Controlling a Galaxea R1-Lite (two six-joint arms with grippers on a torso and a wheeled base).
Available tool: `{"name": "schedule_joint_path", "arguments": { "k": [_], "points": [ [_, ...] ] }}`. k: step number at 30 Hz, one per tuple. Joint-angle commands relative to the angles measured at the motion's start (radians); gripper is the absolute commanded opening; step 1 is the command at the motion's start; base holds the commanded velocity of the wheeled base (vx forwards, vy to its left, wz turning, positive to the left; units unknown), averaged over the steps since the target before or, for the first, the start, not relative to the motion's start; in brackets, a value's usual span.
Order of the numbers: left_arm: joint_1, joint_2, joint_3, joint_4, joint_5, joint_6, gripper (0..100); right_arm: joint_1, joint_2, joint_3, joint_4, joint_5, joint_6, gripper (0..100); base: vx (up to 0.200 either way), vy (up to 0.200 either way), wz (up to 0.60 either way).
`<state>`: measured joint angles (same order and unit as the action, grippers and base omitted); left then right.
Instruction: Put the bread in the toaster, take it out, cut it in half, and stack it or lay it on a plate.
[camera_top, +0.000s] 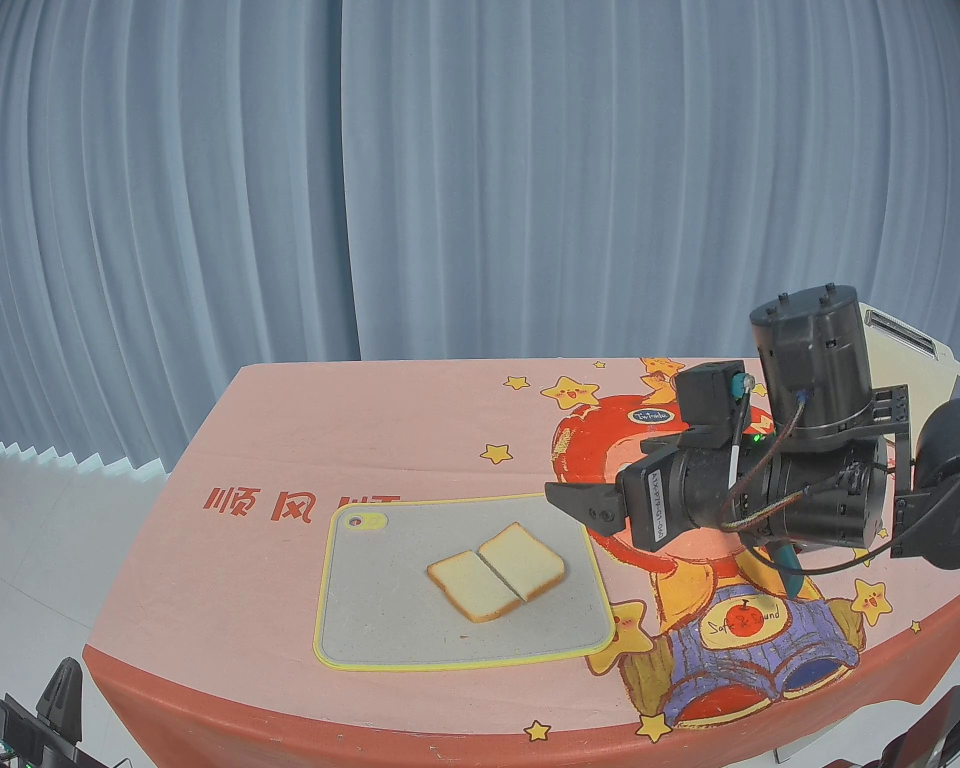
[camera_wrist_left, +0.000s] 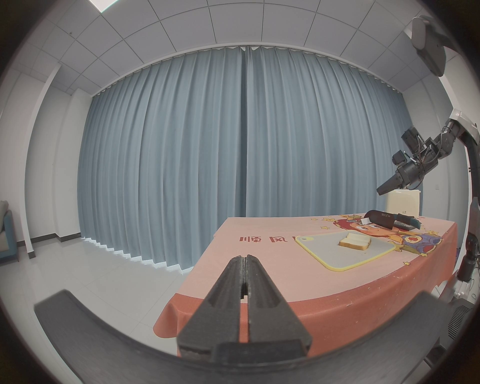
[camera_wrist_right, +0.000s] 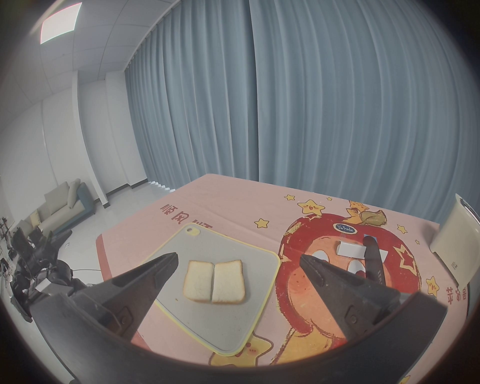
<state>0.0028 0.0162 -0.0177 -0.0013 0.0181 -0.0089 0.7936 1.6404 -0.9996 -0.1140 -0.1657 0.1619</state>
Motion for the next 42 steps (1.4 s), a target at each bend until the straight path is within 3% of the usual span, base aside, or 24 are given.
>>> {"name": "schedule_joint_path", "arguments": {
  "k": [1,4,12,42],
  "points": [
    [0.0,-0.012,0.018,0.0,0.0,0.0,0,-0.013,0.032,0.006,0.001,0.0,-0.007,100,0.0,0.0,0.0],
    [-0.001,-0.012,0.018,0.0,0.0,0.0,0,-0.036,0.058,0.001,-0.001,-0.018,-0.007,100,0.0,0.0,0.0],
    [0.0,-0.012,0.018,0.0,0.0,0.0,0,-0.017,0.121,0.053,-0.001,-0.026,-0.013,100,0.0,0.0,0.0],
    [0.0,-0.012,0.018,0.0,0.0,0.0,0,-0.051,0.312,-0.036,-0.003,-0.097,-0.025,100,0.0,0.0,0.0]
  ]
}}
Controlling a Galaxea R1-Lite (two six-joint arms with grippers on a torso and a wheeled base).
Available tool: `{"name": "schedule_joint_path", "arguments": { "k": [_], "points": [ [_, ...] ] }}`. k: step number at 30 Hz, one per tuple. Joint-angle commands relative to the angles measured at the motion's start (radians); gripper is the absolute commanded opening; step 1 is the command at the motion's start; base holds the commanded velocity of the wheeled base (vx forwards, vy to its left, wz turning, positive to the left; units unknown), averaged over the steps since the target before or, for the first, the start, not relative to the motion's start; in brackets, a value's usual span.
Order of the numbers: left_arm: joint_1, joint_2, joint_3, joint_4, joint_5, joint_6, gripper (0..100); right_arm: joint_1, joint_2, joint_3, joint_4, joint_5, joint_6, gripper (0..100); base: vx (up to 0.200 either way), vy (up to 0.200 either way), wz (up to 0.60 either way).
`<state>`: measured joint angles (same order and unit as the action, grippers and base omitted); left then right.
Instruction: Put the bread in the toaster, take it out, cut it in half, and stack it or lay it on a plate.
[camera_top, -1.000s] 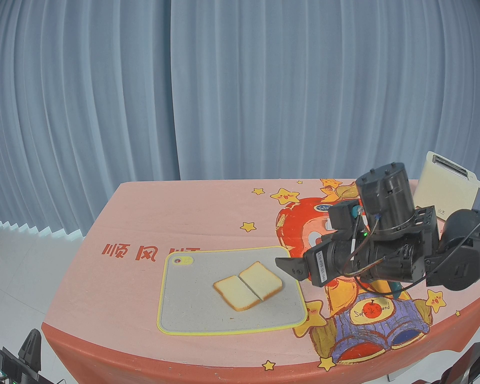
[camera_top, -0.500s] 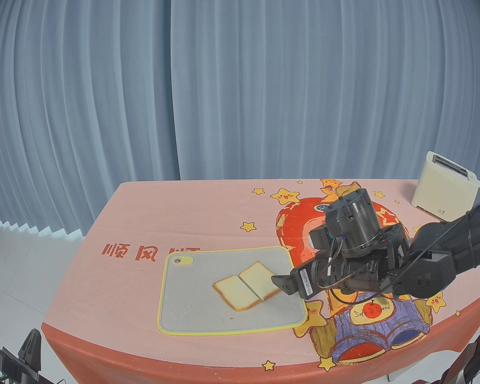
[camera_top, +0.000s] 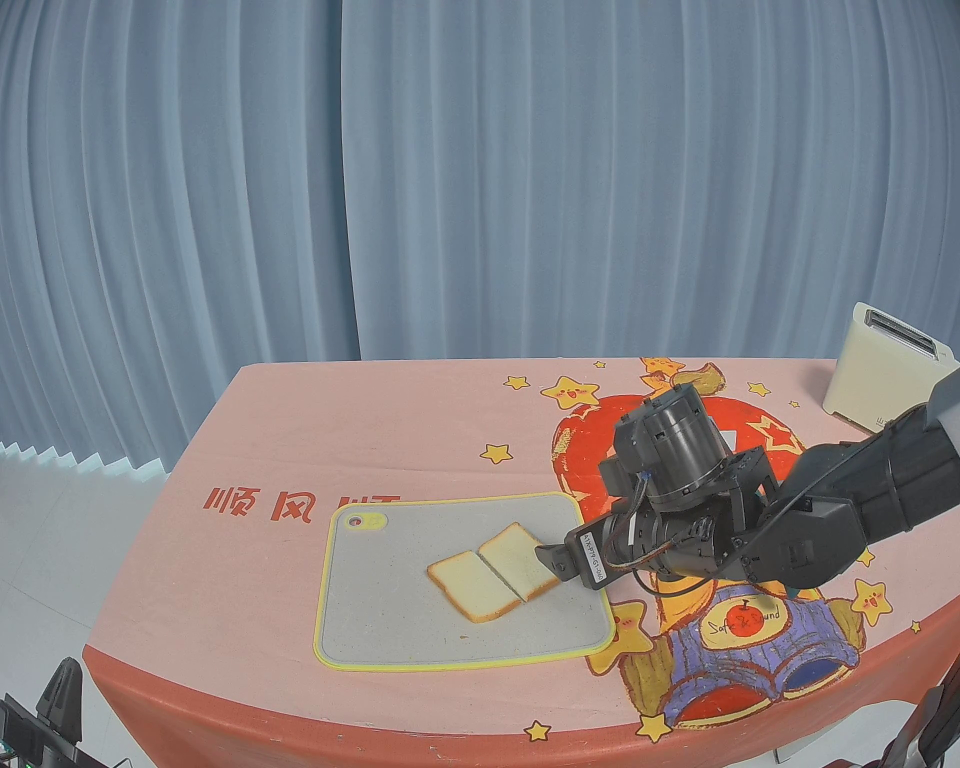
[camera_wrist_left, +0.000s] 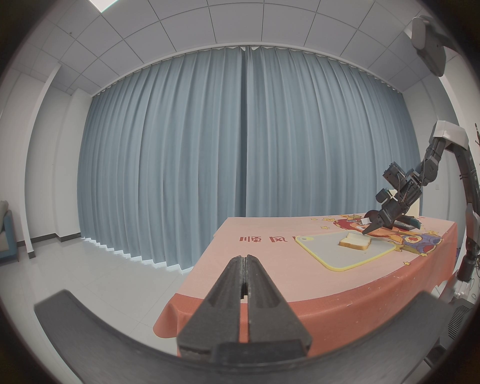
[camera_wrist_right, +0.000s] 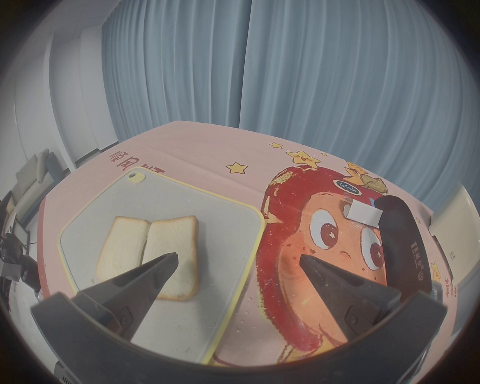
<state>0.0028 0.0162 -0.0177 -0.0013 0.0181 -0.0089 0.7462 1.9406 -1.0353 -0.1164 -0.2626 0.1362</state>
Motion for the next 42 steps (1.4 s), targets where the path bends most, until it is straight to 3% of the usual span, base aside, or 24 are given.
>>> {"name": "schedule_joint_path", "arguments": {
  "k": [1,19,20,36,42],
  "points": [
    [0.0,-0.012,0.018,0.0,0.0,0.0,0,-0.004,0.011,0.001,0.0,0.0,0.0,100,0.0,0.0,0.0],
    [0.0,-0.012,0.018,0.0,0.0,0.0,0,-0.005,0.026,0.015,0.001,0.0,0.0,100,0.0,0.0,0.0],
    [0.0,-0.012,0.018,0.0,0.0,0.0,0,-0.005,0.026,0.018,0.001,0.0,0.0,0,0.0,0.0,0.0],
    [0.0,-0.013,0.018,0.0,0.0,0.0,0,-0.002,-0.02,0.043,0.0,0.002,0.011,0,0.0,0.0,0.0],
    [0.0,-0.013,0.018,0.0,0.0,0.0,0,-0.004,-0.127,0.083,0.0,0.003,0.017,0,0.0,0.0,0.0]
  ]
}}
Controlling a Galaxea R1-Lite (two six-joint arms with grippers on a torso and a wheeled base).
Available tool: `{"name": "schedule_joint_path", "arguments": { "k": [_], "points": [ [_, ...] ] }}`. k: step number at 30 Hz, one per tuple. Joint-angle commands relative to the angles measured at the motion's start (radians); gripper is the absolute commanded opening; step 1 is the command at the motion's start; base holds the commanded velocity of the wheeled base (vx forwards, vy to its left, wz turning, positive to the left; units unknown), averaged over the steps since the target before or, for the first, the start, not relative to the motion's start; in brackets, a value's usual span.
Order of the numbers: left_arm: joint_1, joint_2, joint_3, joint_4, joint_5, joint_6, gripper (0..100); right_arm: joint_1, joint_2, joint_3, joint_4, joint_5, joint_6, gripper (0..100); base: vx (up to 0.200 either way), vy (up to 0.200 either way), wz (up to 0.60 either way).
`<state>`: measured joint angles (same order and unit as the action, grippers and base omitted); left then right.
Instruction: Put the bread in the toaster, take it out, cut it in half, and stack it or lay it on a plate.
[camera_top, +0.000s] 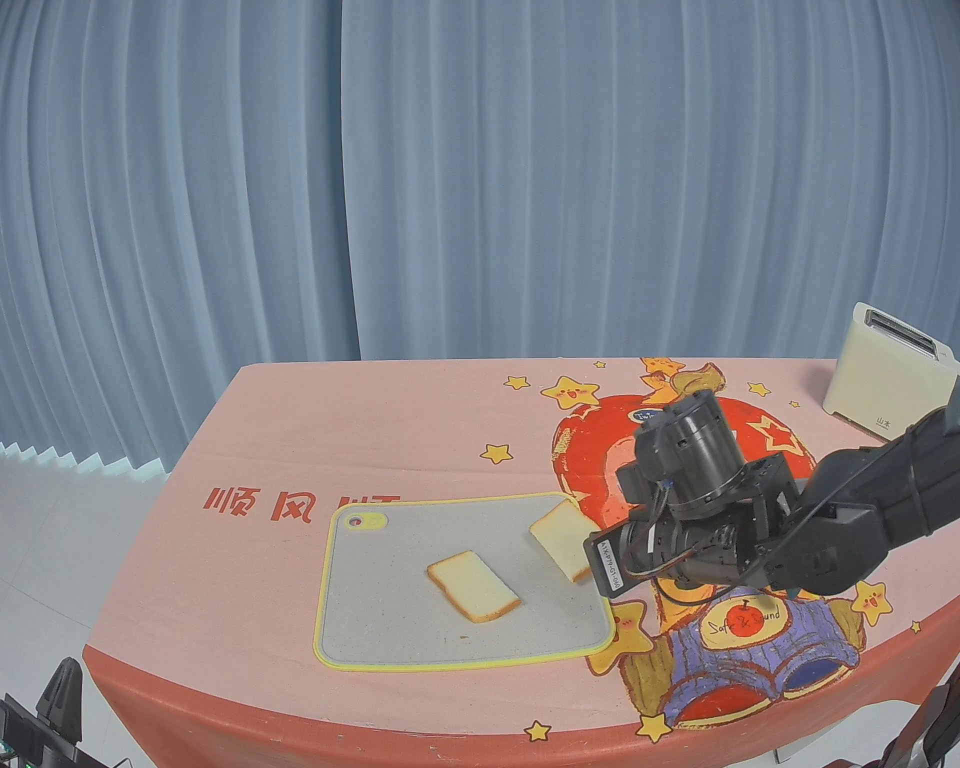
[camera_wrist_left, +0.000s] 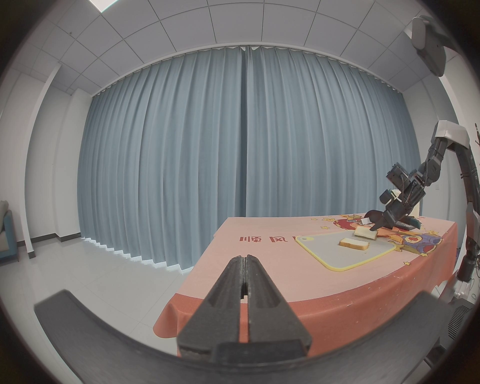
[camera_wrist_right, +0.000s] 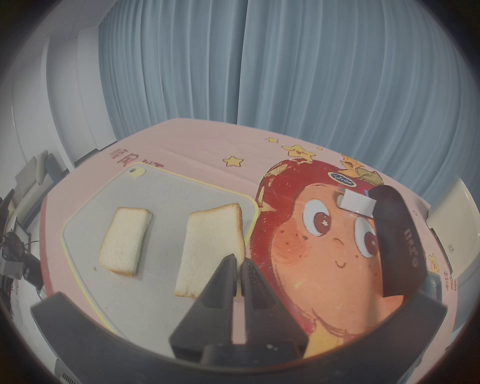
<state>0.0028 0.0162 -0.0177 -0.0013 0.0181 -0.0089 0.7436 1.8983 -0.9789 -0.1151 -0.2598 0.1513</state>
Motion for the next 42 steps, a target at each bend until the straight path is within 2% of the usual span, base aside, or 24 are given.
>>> {"name": "schedule_joint_path", "arguments": {
  "k": [1,12,23,32,39,42],
  "points": [
    [0.0,-0.013,0.018,0.0,0.0,0.0,0,-0.001,-0.085,0.026,-0.001,0.001,0.002,0,0.0,0.0,0.0],
    [-0.001,-0.013,0.018,0.0,0.0,0.0,0,-0.032,-0.308,0.121,-0.011,0.005,0.002,0,0.0,0.0,0.0],
    [-0.001,-0.012,0.018,0.0,0.0,0.0,0,-0.142,-0.528,0.224,-0.014,0.008,0.002,0,0.0,0.0,0.0],
    [0.0,-0.013,0.018,0.0,0.0,0.0,0,-0.182,-0.679,0.318,-0.017,0.002,0.002,0,0.0,0.0,0.0],
    [-0.001,-0.013,0.018,0.0,0.0,0.0,0,-0.194,-0.788,0.399,-0.011,0.03,0.001,0,0.0,0.0,0.0],
    [0.0,-0.012,0.018,0.0,0.0,0.0,0,-0.199,-0.791,0.405,-0.012,0.02,-0.004,0,0.0,0.0,0.0]
  ]
}}
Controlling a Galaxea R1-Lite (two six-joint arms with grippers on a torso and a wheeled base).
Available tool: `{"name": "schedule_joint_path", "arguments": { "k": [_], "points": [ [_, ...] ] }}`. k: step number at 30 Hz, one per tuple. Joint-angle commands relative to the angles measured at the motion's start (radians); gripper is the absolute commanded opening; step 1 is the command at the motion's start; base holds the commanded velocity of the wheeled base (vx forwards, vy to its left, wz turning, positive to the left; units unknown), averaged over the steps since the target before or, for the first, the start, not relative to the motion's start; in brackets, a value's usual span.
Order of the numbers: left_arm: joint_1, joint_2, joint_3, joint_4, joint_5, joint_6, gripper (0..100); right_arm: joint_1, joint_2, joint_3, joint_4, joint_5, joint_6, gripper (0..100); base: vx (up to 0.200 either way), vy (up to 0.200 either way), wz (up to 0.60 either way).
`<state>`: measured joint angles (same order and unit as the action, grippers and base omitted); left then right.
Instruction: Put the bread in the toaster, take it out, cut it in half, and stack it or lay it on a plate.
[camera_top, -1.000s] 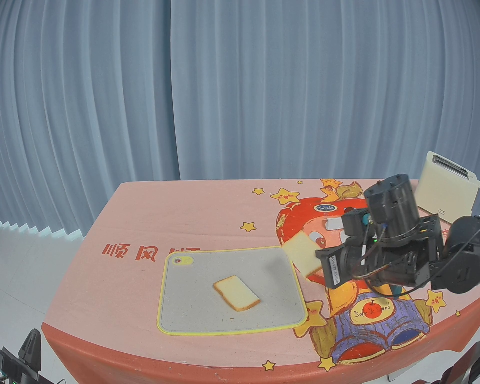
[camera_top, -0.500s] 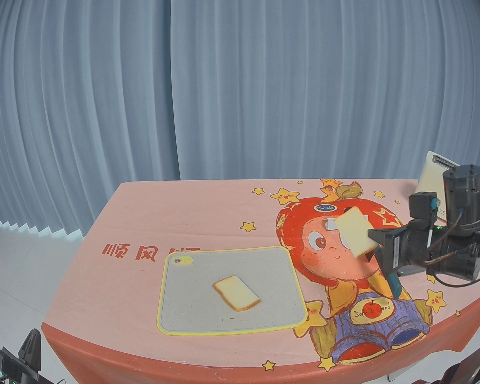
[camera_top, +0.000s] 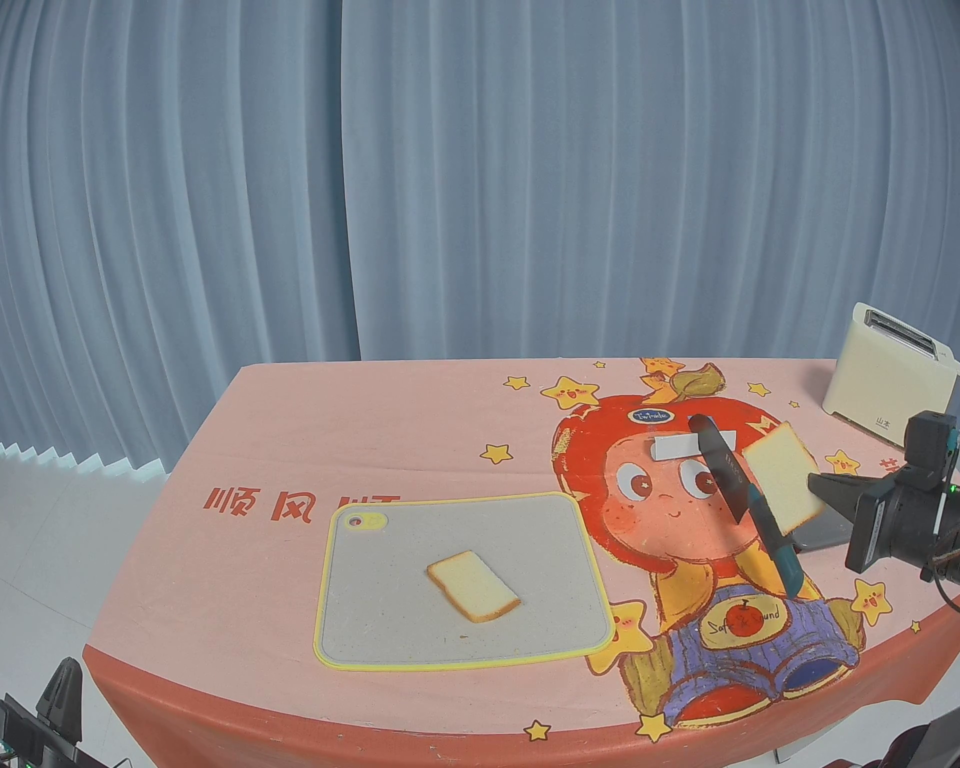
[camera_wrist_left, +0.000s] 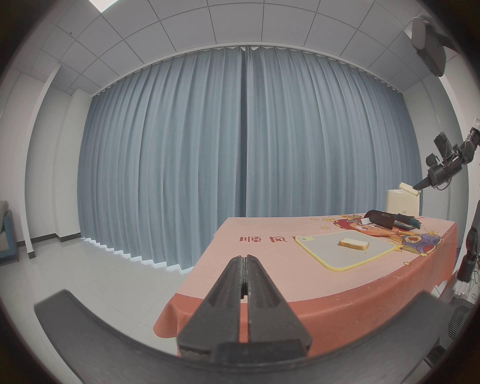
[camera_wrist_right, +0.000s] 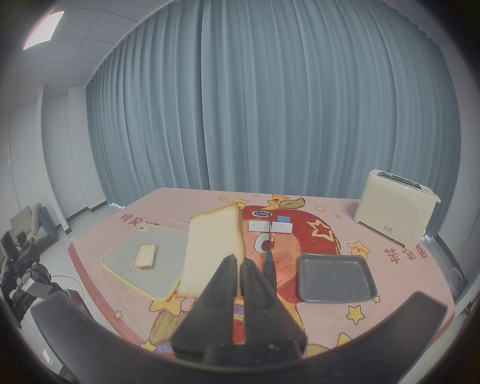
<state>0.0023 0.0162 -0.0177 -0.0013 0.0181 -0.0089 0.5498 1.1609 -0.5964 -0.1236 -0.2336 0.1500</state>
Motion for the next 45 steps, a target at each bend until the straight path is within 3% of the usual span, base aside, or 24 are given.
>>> {"name": "schedule_joint_path", "arguments": {
  "k": [1,9,24,32,45],
  "points": [
    [0.001,-0.012,0.018,0.0,0.0,0.0,0,-0.007,-0.053,0.023,-0.005,-0.006,-0.003,0,0.0,0.0,0.0],
    [0.001,-0.013,0.018,0.0,0.0,0.0,0,-0.045,-0.046,0.035,-0.008,-0.007,-0.007,0,0.0,0.0,0.0],
    [0.001,-0.012,0.018,0.0,0.0,0.0,0,-0.042,-0.063,0.033,0.001,-0.007,-0.006,0,0.0,0.0,0.0],
    [0.001,-0.013,0.018,0.0,0.0,0.0,0,-0.044,-0.079,0.101,-0.004,0.005,-0.006,0,0.0,0.0,0.0],
    [0.001,-0.013,0.018,0.0,0.002,0.003,0,-0.017,-0.072,0.104,-0.013,-0.001,0.0,0,0.0,0.0,0.0]
  ]
}}
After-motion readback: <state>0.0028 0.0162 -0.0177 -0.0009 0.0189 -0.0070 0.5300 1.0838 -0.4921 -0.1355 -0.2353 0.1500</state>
